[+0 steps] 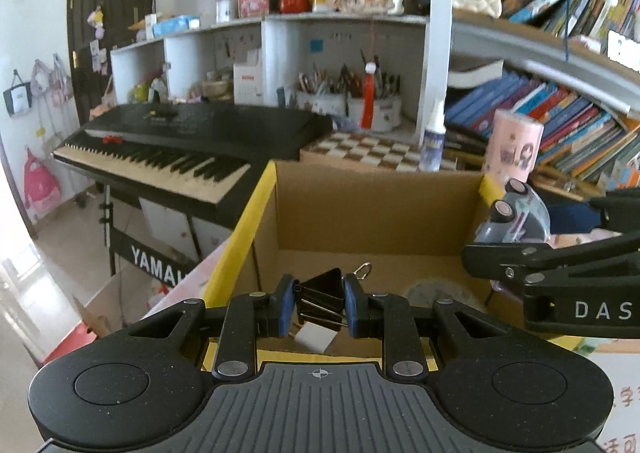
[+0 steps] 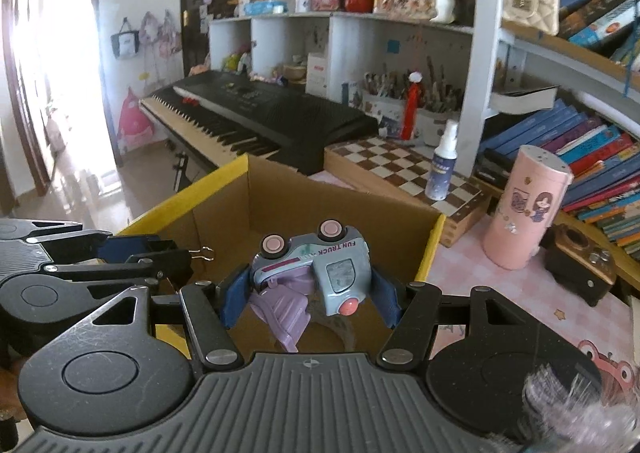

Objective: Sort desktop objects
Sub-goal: 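Lower the truck into the box with the right gripper while the left lowers the clips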

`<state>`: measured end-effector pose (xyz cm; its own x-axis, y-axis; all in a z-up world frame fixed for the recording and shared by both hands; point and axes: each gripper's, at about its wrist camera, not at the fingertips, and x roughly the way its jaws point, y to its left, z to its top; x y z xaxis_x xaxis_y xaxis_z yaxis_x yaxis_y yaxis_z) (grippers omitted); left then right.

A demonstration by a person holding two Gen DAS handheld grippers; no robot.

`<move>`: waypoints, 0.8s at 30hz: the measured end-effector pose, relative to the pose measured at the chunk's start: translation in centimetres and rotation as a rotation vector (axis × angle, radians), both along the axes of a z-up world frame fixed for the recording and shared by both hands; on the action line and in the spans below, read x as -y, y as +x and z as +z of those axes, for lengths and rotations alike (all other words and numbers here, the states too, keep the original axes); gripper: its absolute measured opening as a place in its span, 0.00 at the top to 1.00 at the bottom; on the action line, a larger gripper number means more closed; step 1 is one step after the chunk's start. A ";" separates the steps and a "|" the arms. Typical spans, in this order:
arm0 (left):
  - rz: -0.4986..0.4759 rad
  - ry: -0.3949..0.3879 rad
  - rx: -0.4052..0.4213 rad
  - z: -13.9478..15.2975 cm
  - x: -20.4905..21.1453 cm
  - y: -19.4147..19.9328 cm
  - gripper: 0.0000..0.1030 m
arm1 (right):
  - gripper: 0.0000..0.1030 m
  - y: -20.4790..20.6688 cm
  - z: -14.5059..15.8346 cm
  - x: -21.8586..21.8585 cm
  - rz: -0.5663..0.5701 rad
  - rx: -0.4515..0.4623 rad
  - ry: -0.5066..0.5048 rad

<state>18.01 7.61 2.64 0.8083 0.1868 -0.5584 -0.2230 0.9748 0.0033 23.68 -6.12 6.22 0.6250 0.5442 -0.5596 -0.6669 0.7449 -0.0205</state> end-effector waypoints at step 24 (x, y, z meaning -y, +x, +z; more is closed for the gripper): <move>-0.002 0.021 -0.044 -1.3 0.5 1.2 0.70 | 0.41 4.5 -3.8 -3.2 0.155 -0.146 -0.177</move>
<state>19.24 7.13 1.33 0.7835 0.1975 -0.5891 -0.2204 0.9748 0.0337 28.16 -2.92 2.41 0.4479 0.5127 -0.7325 -0.7781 0.6270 -0.0369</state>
